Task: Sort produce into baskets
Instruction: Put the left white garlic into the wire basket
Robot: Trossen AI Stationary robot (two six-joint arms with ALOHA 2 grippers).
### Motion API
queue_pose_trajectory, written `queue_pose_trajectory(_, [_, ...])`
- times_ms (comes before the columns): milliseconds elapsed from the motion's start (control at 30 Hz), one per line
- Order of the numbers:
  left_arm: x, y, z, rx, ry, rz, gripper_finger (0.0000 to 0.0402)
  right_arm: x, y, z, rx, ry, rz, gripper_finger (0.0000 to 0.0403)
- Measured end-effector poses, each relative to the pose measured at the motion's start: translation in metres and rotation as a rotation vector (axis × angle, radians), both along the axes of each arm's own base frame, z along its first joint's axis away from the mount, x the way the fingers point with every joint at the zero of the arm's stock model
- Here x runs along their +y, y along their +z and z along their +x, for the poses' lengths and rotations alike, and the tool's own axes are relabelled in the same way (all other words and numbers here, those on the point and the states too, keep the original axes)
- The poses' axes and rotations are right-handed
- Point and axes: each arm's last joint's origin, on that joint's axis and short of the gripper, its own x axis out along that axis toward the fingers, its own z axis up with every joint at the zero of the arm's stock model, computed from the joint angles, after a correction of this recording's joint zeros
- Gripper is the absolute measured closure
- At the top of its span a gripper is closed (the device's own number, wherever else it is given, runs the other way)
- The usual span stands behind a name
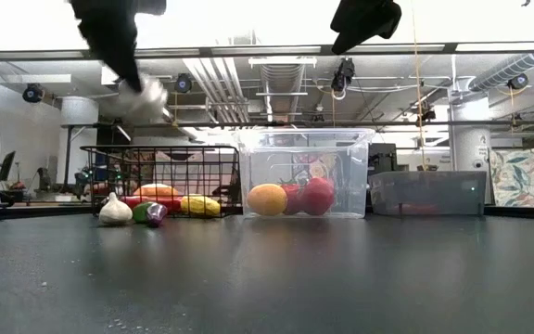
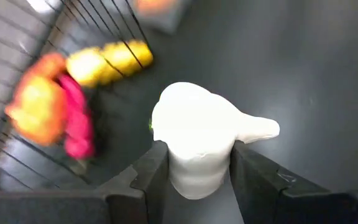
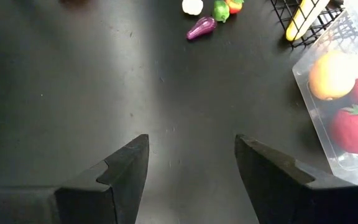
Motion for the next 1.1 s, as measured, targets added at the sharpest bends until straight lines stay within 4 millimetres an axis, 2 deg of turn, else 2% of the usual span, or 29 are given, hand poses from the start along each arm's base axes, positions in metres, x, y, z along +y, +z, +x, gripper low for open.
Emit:
queue_pose_trajectory(167, [0.015,0.030,-0.003,-0.094,0.040,0.140,0.0269,0.000,0.000,0.000,0.000,0.000,0.000,0.0174])
queue_pose_trajectory(333, [0.041,0.040,0.000,-0.089,0.078,0.210,0.0269,0.000,0.000,0.000,0.000,0.001,0.000,0.0174])
queue_pose_trajectory(533, [0.086,0.034,0.002,-0.029,0.136,0.205,0.0269,0.000,0.000,0.000,0.001,0.006,-0.005,0.0174])
queue_pose_trajectory(767, [0.138,0.025,0.000,-0.081,0.143,0.096,0.0269,0.000,0.000,0.000,0.001,0.006,-0.005,0.0174])
queue_pose_trajectory(933, [0.168,0.016,-0.001,-0.069,0.237,0.095,0.0269,0.000,0.000,0.000,0.001,0.006,-0.005,0.0174])
queue_pose_trajectory(1100, [0.192,-0.002,0.002,-0.012,0.300,0.073,0.0269,0.000,0.000,0.000,0.001,0.006,-0.005,0.0174])
